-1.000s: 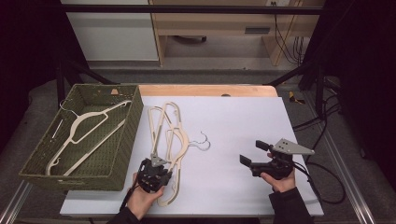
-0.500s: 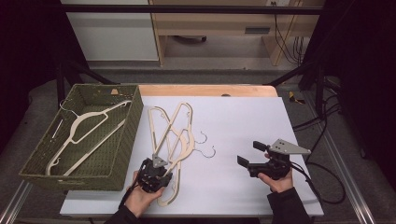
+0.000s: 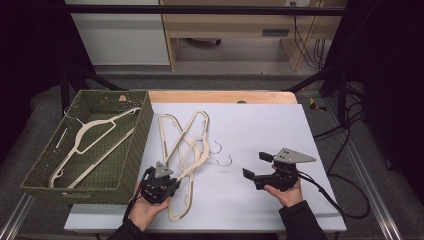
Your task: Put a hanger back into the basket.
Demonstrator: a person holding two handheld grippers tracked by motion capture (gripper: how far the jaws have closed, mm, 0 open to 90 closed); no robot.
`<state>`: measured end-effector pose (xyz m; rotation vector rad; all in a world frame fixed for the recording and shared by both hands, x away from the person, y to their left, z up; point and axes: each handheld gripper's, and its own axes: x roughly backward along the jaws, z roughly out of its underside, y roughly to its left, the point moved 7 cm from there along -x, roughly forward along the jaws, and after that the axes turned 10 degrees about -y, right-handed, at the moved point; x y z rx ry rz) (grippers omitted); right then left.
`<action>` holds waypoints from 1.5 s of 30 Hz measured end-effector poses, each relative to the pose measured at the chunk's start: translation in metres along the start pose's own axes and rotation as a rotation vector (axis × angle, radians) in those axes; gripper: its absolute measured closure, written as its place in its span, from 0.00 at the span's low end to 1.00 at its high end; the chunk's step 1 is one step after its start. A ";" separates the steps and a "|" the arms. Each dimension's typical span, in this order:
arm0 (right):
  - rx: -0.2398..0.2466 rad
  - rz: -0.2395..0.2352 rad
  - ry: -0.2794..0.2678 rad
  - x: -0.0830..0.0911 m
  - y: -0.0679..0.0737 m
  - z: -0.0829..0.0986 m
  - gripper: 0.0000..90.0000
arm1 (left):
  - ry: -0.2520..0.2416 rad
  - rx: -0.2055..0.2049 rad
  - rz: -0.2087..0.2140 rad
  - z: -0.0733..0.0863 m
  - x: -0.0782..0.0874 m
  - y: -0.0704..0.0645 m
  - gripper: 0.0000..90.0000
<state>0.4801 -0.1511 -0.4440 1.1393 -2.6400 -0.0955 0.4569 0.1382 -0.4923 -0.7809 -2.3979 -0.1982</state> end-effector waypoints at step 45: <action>0.116 -0.125 0.279 -0.126 0.024 0.020 0.90 | -0.048 -0.026 0.000 -0.010 0.027 0.001 0.88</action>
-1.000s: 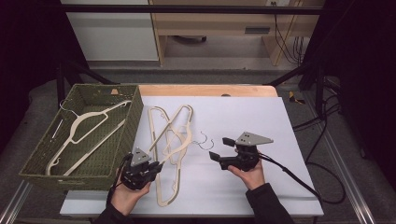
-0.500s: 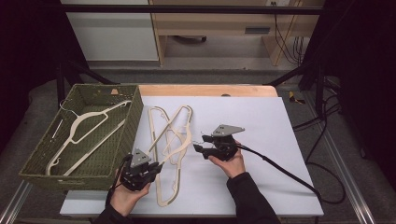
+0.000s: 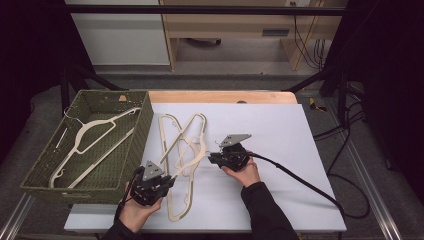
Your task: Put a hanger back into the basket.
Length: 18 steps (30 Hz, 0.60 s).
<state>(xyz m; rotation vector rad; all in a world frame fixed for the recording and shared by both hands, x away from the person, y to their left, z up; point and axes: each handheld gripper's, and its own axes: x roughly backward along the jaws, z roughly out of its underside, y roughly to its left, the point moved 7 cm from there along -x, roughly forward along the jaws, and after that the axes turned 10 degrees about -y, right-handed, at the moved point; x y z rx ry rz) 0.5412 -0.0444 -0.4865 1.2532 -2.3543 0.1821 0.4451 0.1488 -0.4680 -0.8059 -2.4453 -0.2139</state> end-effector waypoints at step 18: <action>-0.014 -0.029 -0.026 -0.007 -0.001 0.001 0.96 | -0.004 0.008 0.008 0.004 0.001 0.000 0.88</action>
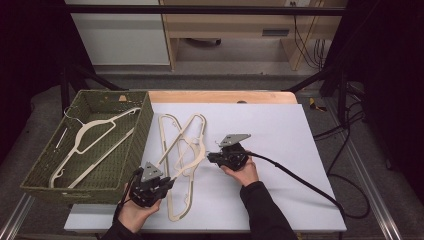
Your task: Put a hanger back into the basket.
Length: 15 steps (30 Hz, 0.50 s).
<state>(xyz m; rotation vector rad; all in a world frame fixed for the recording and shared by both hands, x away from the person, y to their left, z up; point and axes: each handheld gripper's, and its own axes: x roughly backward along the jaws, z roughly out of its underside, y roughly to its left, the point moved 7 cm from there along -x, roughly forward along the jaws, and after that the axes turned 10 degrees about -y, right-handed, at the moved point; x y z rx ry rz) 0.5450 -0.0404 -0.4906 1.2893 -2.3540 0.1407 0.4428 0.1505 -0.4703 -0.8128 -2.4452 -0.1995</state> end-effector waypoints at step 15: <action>0.028 -0.059 0.032 -0.005 0.001 0.008 0.98 | 0.010 0.008 0.015 0.002 0.000 0.001 0.88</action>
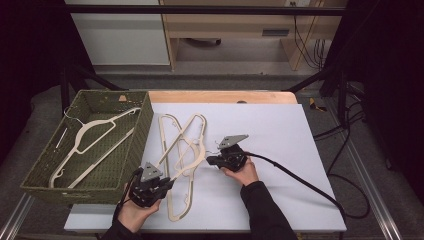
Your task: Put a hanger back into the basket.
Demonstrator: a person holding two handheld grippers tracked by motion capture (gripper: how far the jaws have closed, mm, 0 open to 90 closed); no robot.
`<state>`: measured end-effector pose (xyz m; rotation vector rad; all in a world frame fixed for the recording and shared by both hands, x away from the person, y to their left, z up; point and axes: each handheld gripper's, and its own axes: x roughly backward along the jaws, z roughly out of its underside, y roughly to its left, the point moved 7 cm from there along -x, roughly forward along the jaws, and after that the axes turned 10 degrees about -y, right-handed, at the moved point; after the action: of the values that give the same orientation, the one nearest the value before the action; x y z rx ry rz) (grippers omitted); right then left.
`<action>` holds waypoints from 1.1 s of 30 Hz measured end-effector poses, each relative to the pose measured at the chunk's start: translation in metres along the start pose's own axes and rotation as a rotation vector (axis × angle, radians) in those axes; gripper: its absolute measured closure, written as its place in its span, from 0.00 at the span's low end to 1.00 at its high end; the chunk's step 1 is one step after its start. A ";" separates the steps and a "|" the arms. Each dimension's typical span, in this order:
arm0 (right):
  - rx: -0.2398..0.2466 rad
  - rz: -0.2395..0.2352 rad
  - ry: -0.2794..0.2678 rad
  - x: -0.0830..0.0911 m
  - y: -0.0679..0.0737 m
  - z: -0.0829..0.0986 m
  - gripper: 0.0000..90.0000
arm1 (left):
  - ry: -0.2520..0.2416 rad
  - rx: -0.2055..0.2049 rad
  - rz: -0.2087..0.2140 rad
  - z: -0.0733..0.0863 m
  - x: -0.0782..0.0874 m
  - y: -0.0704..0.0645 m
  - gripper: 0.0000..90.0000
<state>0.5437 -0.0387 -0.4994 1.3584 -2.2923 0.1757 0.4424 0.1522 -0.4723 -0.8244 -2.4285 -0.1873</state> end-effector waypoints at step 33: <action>0.001 0.056 0.077 0.016 0.015 -0.002 0.99 | 0.144 -0.307 0.015 -0.025 -0.114 -0.029 0.79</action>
<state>0.5251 -0.0429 -0.4888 1.2670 -2.2676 0.2433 0.5113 0.0621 -0.5137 -0.9263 -2.2882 -0.6050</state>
